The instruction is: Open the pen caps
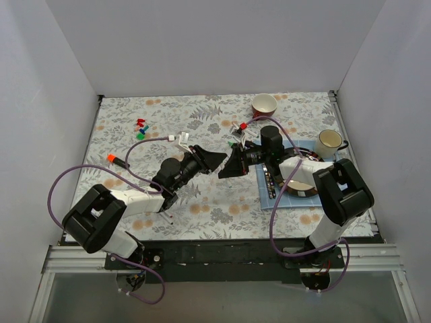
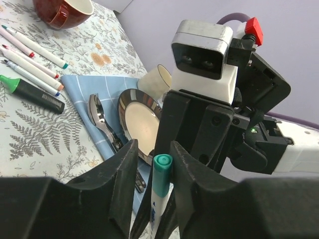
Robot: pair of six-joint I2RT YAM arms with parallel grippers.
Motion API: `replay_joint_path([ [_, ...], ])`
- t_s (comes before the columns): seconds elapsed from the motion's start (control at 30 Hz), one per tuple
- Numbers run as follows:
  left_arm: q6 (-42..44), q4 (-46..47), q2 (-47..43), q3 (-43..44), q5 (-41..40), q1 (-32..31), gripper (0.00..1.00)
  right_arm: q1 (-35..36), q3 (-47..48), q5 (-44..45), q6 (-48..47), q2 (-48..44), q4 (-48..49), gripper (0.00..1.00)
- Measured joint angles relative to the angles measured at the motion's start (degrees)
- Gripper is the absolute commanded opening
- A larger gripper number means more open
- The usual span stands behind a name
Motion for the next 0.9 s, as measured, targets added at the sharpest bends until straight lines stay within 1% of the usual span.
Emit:
replay_joint_path([
  [0.1,1.03,-0.13,-0.04,0.04,0.55,0.0,0.08,-0.02,0.31,-0.22,-0.59,0.66,-0.85,0.01],
  [0.13,1.46,-0.22,-0.17,0.13,0.74,0.0,0.01,-0.02,0.46,-0.31,-0.9,0.9,-1.25,0.01],
  [0.33,3.45,-0.83,-1.14,0.22,2.64,0.66,0.0,-0.04,1.14,-1.29,-1.46,1.18,-1.55,0.01],
  [0.5,3.65,-3.23,-3.19,0.61,8.74,4.11,0.0,0.57,1.95,-1.33,-1.51,1.18,-0.83,0.01],
  [0.73,1.51,-10.6,-4.2,5.62,25.64,15.34,0.0,1.66,4.85,3.91,-1.4,2.1,3.28,0.01],
  [0.77,1.16,-11.21,-4.17,6.16,27.12,16.92,0.0,1.79,5.25,4.42,-1.46,2.19,3.63,0.01],
  [0.83,1.18,-10.99,-4.24,7.85,25.18,22.21,0.0,1.36,4.24,1.4,-1.57,2.21,2.47,0.01],
  [0.87,1.03,-11.02,-4.11,9.22,23.28,26.45,0.0,1.11,3.69,0.22,-1.6,2.36,1.68,0.01],
  [0.9,0.94,-10.97,-4.09,9.97,21.88,28.98,0.0,0.92,3.34,-0.79,-1.57,2.62,1.16,0.01],
])
